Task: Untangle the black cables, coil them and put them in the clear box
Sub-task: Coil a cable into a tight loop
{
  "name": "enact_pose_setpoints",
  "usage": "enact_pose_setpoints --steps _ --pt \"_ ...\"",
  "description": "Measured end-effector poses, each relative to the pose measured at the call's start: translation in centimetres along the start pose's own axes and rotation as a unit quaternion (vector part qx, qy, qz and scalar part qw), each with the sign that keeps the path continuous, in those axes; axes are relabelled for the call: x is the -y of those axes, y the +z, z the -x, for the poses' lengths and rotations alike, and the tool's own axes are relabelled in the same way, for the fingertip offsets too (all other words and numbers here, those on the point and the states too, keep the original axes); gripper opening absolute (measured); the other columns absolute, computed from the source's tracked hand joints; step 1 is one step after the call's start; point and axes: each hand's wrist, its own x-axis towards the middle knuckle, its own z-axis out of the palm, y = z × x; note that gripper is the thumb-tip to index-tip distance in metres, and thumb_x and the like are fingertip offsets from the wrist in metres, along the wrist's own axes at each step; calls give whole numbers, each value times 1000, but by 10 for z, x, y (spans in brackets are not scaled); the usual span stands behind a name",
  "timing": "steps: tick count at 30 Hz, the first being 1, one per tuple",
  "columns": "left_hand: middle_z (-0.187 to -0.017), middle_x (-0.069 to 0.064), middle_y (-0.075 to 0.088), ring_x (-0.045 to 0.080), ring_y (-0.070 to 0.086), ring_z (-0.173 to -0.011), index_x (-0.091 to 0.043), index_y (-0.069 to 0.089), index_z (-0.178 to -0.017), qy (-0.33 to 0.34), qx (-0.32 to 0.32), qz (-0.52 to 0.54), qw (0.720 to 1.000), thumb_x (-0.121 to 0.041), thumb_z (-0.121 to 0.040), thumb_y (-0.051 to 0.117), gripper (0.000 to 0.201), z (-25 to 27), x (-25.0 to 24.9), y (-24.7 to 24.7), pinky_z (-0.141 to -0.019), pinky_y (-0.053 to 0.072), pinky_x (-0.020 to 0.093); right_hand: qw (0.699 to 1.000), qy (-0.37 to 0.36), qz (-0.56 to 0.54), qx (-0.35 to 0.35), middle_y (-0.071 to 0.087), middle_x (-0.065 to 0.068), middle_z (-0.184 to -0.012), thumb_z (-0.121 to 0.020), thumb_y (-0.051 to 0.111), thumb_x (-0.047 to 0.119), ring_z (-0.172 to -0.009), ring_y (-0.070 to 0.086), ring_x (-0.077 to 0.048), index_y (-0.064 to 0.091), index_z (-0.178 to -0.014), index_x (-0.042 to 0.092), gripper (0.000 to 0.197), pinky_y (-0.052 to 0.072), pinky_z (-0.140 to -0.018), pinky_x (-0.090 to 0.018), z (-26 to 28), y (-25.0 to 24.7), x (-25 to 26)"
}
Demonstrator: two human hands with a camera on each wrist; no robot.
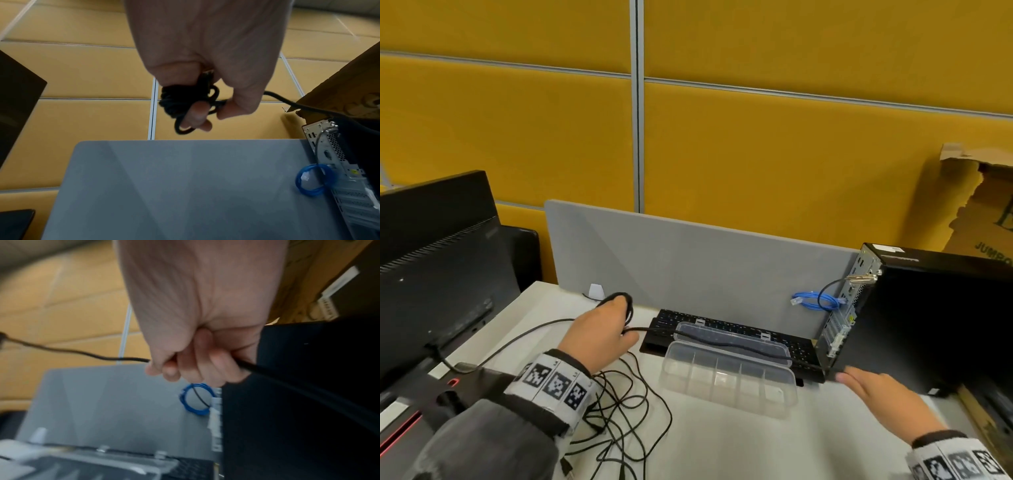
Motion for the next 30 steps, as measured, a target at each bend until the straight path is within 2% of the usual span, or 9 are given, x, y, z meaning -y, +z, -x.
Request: enact_pose_setpoints --steps 3,7,11,14,19,23,24,27,30 --pt "-84 -4 52 14 55 -77 -19 43 -97 5 47 -10 999 -29 -88 52 16 1 1 3 -64 43 23 997 36 55 42 50 16 -83 -27 -33 87 -85 52 -5 38 -84 39 103 40 -70 -20 6 4 -7" --pt "-76 -8 48 7 48 -67 -18 42 -95 48 107 48 992 -22 -90 49 9 6 -22 22 -55 37 16 998 -50 34 2 36 8 -143 -72 18 79 -131 35 -11 10 -146 34 87 30 -109 -37 5 11 47" --pt "-92 -1 63 13 60 -85 -16 50 -108 58 150 149 976 -28 -91 51 21 6 -46 40 -75 49 25 972 -222 -83 5 33 17 -139 -75 28 74 -131 28 -5 15 -143 42 76 23 -114 -37 15 14 133" --pt "-88 -8 67 3 63 -83 -25 51 -99 74 157 225 959 -27 -94 50 6 12 -57 33 -78 48 21 938 -263 -227 -4 62 7 -90 -94 29 52 -84 57 -7 48 -94 34 27 48 -84 -29 18 13 159" --pt "-68 1 70 14 66 -62 -7 57 -88 102 259 532 800 -29 -88 55 22 32 -69 1 -74 47 26 932 -250 -229 -129 57 8 -73 -81 6 72 -71 56 -8 43 -84 32 55 51 -68 -34 -4 1 152" --pt "-73 8 70 14 67 -68 2 61 -92 31 121 757 641 -30 -73 68 37 28 -75 -2 -73 52 22 942 -249 -226 15 65 4 -103 -80 8 74 -89 60 -13 52 -99 33 64 49 -87 -36 -9 18 156" --pt "-82 8 72 14 68 -80 2 62 -98 22 85 768 634 -34 -72 71 46 24 -73 0 -77 52 20 943 -257 -201 65 63 4 -111 -83 10 69 -93 58 -11 53 -97 31 59 47 -90 -32 -3 22 161" --pt "-104 -2 71 1 60 -106 -11 68 -103 44 16 618 785 -52 -65 65 57 17 -64 9 -94 47 19 939 -285 -136 136 61 3 -97 -95 26 55 -86 54 -12 54 -89 29 39 44 -82 -30 25 23 176" --pt "-101 -5 69 -2 63 -93 -16 58 -107 60 90 474 874 -55 -55 68 66 18 -52 20 -87 50 21 947 -296 -123 -17 63 8 -80 -91 28 60 -75 57 -6 55 -89 27 42 42 -68 -21 32 3 176"
